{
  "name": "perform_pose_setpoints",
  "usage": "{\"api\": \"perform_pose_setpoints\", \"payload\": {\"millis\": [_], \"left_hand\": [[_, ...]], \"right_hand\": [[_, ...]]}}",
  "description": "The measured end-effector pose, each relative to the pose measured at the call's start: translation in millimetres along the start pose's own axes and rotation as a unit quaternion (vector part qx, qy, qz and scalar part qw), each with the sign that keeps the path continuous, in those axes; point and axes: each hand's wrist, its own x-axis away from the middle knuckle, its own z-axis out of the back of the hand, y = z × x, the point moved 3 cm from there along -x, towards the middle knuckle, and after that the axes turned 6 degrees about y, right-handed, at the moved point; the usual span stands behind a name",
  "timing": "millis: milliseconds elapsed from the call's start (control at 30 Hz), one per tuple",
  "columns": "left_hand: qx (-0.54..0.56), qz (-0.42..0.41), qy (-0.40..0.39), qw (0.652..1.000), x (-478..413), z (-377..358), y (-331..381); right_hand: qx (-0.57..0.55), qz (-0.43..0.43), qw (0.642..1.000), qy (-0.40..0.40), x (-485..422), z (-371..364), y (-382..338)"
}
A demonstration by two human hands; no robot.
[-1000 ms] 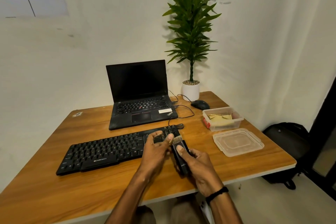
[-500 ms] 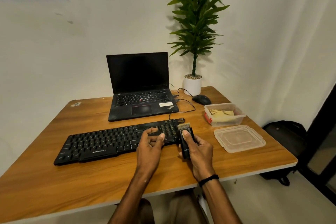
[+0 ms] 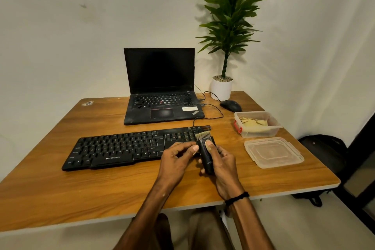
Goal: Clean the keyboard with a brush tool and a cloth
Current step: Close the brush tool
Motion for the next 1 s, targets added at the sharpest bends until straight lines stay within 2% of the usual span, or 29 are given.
{"api": "perform_pose_setpoints", "payload": {"millis": [200,1000], "left_hand": [[0.033,0.001,0.014,0.999,-1.6,4.9,-0.6],[0.082,0.050,0.019,0.995,-3.2,6.5,-7.3]], "right_hand": [[0.033,0.023,0.999,-0.006,0.0,-2.4,0.4],[-0.009,0.015,0.998,-0.066,0.2,-2.5,5.7]]}}
